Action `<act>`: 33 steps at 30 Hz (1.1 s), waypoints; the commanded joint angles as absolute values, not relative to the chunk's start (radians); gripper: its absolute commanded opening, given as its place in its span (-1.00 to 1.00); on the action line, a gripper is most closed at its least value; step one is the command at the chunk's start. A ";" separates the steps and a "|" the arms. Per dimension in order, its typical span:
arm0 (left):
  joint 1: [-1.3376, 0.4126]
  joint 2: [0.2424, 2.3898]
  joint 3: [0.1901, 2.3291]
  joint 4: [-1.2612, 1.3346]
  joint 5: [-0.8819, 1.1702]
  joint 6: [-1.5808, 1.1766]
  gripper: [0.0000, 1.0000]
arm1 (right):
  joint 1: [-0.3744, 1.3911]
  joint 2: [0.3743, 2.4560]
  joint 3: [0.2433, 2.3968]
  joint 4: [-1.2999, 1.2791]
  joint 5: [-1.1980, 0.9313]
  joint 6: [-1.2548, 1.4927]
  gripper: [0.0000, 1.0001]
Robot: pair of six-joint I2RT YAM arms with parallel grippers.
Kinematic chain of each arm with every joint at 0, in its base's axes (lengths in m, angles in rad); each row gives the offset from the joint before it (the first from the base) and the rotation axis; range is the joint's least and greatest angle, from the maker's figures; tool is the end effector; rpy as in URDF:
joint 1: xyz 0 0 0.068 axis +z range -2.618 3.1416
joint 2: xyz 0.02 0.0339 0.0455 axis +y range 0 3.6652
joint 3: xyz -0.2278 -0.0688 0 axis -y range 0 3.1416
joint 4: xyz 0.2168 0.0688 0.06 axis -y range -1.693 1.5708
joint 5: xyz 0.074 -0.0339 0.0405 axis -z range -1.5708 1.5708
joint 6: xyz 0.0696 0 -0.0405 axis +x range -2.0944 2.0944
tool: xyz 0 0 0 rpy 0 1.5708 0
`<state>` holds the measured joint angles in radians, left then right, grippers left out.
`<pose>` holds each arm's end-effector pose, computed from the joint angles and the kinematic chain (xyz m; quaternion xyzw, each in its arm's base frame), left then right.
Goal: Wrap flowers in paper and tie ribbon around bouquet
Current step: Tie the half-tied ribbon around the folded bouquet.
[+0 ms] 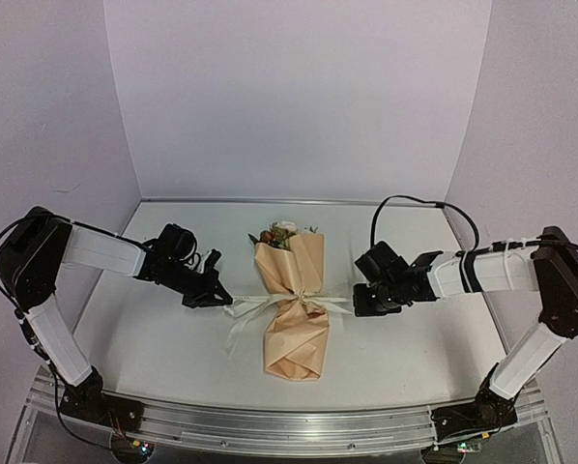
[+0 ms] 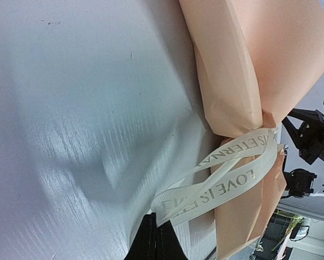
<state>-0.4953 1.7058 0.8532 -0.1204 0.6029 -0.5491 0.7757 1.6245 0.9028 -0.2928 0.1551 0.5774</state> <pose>0.2561 -0.1832 0.1069 0.0629 0.9146 -0.3862 0.1022 0.2288 0.2094 0.1215 -0.0737 0.9561 0.1133 0.2601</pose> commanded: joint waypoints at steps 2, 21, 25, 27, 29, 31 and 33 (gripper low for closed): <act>-0.411 1.670 0.816 -0.206 0.450 -0.571 -1.00 | 0.686 1.592 0.839 -0.488 0.358 0.636 -1.00; -0.364 1.656 0.781 -0.187 0.458 -0.596 -1.00 | 0.617 1.576 0.771 -0.488 0.372 0.712 -1.00; -0.349 1.658 0.772 -0.170 0.478 -0.611 -1.00 | 0.611 1.587 0.764 -0.488 0.370 0.748 -1.00; -0.346 1.662 0.772 -0.166 0.484 -0.611 -1.00 | 0.609 1.594 0.766 -0.485 0.353 0.755 -1.00; -0.346 1.665 0.776 -0.155 0.505 -0.605 -1.00 | 0.610 1.601 0.770 -0.465 0.304 0.750 -1.00; -0.355 1.669 0.794 -0.153 0.535 -0.589 -1.00 | 0.614 1.614 0.790 -0.451 0.243 0.730 -1.00; -0.374 1.663 0.818 -0.163 0.540 -0.567 -1.00 | 0.622 1.622 0.807 -0.424 0.174 0.697 -1.00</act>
<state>-0.4502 1.6859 0.8088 -0.0524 0.6865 -0.5791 0.7065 1.5957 0.8237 -0.2014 0.0422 0.7007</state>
